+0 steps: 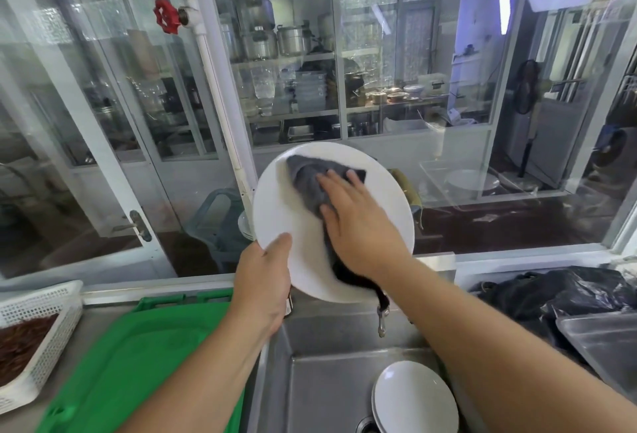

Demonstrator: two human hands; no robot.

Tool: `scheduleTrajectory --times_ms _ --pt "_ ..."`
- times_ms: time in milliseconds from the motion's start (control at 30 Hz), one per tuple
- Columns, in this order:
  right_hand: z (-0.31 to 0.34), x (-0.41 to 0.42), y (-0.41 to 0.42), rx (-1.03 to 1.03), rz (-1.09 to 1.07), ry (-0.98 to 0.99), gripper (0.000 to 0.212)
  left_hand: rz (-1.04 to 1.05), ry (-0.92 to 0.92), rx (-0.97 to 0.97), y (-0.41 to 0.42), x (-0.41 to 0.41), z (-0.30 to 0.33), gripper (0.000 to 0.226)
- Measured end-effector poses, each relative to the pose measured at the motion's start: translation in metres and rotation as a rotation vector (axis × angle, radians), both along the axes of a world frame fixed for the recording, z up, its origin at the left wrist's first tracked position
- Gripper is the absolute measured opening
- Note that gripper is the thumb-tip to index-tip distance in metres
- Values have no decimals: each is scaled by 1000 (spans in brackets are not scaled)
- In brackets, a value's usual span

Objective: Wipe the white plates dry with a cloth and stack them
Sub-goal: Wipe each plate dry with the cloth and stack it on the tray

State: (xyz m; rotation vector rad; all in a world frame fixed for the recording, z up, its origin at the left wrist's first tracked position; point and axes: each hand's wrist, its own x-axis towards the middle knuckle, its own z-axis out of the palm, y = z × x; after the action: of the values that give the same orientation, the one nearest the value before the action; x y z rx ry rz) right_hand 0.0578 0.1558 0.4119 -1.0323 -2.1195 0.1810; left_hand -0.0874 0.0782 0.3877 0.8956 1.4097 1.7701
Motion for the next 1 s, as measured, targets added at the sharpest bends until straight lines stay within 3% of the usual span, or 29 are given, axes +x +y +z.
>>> scheduleTrajectory --times_ms 167,400,633,1000 --pt "8 35 24 -74 -208 -4 52 11 -19 65 -1 -12 8 27" --pt "-35 10 -37 -174 -30 109 53 50 68 36 4 -15 -4 17" --pt "-6 -10 -33 4 225 23 50 -84 138 53 3 -4 -16 33" --pt "43 -14 2 124 58 47 48 -84 133 69 2 3 -16 35"
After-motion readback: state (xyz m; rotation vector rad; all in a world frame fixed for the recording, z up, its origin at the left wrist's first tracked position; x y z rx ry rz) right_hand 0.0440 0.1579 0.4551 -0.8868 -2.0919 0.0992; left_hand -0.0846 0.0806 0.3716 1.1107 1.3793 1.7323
